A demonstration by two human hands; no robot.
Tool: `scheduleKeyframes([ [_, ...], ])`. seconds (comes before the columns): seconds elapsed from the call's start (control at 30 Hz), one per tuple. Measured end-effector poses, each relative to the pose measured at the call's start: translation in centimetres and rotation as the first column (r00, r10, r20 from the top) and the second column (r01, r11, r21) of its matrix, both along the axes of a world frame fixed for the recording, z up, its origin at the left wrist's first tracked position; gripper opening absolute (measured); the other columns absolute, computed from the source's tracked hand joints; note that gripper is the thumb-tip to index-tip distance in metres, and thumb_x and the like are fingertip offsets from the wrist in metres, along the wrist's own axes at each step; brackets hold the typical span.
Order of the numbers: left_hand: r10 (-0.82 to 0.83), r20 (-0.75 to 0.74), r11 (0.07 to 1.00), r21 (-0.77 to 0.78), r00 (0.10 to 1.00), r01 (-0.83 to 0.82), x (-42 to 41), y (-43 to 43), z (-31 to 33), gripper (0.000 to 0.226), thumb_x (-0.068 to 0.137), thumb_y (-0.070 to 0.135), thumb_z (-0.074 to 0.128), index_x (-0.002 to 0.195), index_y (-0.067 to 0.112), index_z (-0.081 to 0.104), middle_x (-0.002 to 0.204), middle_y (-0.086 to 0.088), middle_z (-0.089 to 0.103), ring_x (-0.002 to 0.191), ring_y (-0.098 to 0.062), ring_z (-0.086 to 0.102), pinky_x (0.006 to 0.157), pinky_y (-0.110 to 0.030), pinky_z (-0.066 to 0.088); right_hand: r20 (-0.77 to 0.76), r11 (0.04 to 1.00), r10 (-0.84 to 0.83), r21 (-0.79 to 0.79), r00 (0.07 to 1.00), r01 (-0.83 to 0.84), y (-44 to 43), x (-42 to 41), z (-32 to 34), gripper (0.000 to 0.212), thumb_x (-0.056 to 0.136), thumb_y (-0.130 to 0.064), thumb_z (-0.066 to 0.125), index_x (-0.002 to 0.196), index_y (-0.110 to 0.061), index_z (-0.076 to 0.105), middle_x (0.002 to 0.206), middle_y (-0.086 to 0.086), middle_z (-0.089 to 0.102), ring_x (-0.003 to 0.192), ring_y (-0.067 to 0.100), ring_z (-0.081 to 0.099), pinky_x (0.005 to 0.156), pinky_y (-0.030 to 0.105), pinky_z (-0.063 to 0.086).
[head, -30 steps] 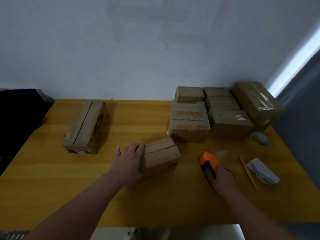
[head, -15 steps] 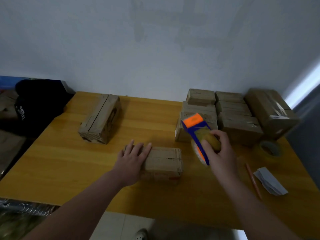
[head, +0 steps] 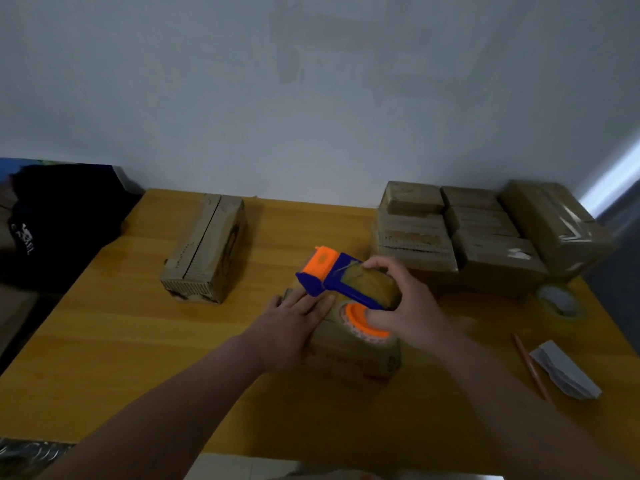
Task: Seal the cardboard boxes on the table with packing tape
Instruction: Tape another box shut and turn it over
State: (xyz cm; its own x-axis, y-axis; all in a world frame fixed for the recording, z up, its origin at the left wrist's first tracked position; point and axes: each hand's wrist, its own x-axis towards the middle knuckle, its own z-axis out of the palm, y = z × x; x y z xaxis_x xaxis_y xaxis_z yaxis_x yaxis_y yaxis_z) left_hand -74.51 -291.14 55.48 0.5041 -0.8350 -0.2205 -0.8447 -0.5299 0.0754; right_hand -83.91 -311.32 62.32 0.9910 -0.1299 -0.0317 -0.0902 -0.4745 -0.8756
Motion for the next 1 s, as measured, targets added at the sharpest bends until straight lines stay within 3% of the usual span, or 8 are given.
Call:
scheduleKeyframes([
  [0.13, 0.029, -0.357, 0.885, -0.425, 0.934, -0.19, 0.9, 1.7, -0.8, 0.067, 0.082, 0.036, 0.033, 0.143, 0.009, 0.043, 0.158, 0.0, 0.02, 0.146, -0.019, 0.012, 0.118, -0.041, 0.017, 0.002, 0.999, 0.007, -0.046, 1.0, -0.007, -0.1, 0.0, -0.4, 0.068, 0.072, -0.008, 0.08, 0.113, -0.045, 0.042, 0.114, -0.008, 0.052, 0.078, 0.004, 0.062, 0.06, 0.016, 0.05],
  [0.27, 0.348, -0.364, 0.704, -0.507, 0.864, -0.497, 0.4, 2.5, -0.5, 0.031, 0.097, 0.025, 0.051, 0.124, 0.017, 0.064, 0.145, -0.003, 0.042, 0.131, -0.021, 0.041, 0.1, -0.028, 0.035, 0.01, 0.998, -0.003, -0.057, 1.0, 0.003, -0.2, -0.1, -0.5, 0.069, 0.071, -0.005, 0.08, 0.114, -0.041, 0.04, 0.112, -0.009, 0.051, 0.08, 0.007, 0.063, 0.062, 0.02, 0.053],
  [0.37, 0.502, -0.511, 0.573, -0.408, 0.698, -0.711, 0.5, 2.0, -0.2, 0.045, 0.093, 0.032, 0.06, 0.136, 0.021, 0.053, 0.135, -0.002, 0.052, 0.114, -0.019, 0.055, 0.089, -0.034, 0.048, 0.02, 0.998, 0.007, -0.062, 1.0, -0.005, -0.1, 0.0, -0.5, 0.069, 0.07, -0.007, 0.081, 0.113, -0.041, 0.04, 0.11, -0.01, 0.051, 0.081, 0.002, 0.063, 0.062, 0.019, 0.053],
  [0.5, 0.471, -0.755, 0.38, -0.292, 0.456, -0.877, 0.6, 1.5, -0.2, 0.05, 0.087, 0.023, 0.069, 0.135, 0.017, 0.055, 0.123, -0.001, 0.062, 0.105, -0.02, 0.061, 0.087, -0.04, 0.053, 0.011, 0.996, 0.016, -0.083, 1.0, -0.015, 0.1, 0.3, -0.5, 0.069, 0.071, -0.007, 0.08, 0.113, -0.043, 0.038, 0.107, -0.01, 0.053, 0.076, 0.003, 0.062, 0.057, 0.017, 0.05],
  [0.73, 0.428, -0.807, 0.349, -0.267, 0.406, -0.898, 0.4, 1.5, -0.2, 0.042, 0.089, 0.02, 0.067, 0.131, 0.016, 0.058, 0.12, 0.001, 0.062, 0.101, -0.019, 0.061, 0.086, -0.039, 0.054, -0.004, 0.995, 0.042, -0.091, 0.999, -0.042, 0.0, 0.7, -0.6, 0.069, 0.07, -0.011, 0.08, 0.116, -0.042, 0.04, 0.108, -0.005, 0.055, 0.074, -0.001, 0.061, 0.056, 0.014, 0.046],
  [0.8, 0.486, -0.742, 0.351, -0.318, 0.462, -0.881, 0.4, 1.5, 0.1, 0.039, 0.092, 0.022, 0.064, 0.129, 0.015, 0.06, 0.121, 0.0, 0.062, 0.102, -0.02, 0.062, 0.087, -0.041, 0.054, -0.009, 0.995, 0.048, -0.086, 0.999, -0.049, -0.1, 0.6, -0.5, 0.069, 0.071, -0.009, 0.08, 0.116, -0.042, 0.04, 0.108, -0.006, 0.054, 0.073, -0.002, 0.061, 0.056, 0.014, 0.046],
  [0.9, 0.558, -0.676, 0.178, -0.469, 0.481, -0.865, 0.1, 0.9, 1.7, 0.026, 0.094, 0.027, 0.058, 0.112, 0.011, 0.067, 0.103, -0.004, 0.066, 0.095, -0.023, 0.062, 0.08, -0.038, 0.053, -0.005, 0.996, 0.047, -0.071, 0.999, -0.047, -0.4, 0.4, -0.4, 0.07, 0.07, -0.006, 0.08, 0.115, -0.042, 0.04, 0.108, -0.01, 0.053, 0.075, -0.002, 0.061, 0.058, 0.014, 0.047],
  [1.0, 0.253, -0.958, -0.039, -0.149, 0.135, -0.988, 0.0, 0.2, 4.0, 0.03, 0.098, 0.032, 0.051, 0.098, 0.005, 0.064, 0.086, -0.011, 0.064, 0.07, -0.021, 0.057, 0.058, -0.031, 0.046, -0.012, 0.997, 0.047, -0.068, 0.999, -0.048, -0.7, 0.4, -0.6, 0.072, 0.07, -0.005, 0.08, 0.115, -0.044, 0.04, 0.109, -0.011, 0.052, 0.081, 0.004, 0.062, 0.062, 0.017, 0.05],
])
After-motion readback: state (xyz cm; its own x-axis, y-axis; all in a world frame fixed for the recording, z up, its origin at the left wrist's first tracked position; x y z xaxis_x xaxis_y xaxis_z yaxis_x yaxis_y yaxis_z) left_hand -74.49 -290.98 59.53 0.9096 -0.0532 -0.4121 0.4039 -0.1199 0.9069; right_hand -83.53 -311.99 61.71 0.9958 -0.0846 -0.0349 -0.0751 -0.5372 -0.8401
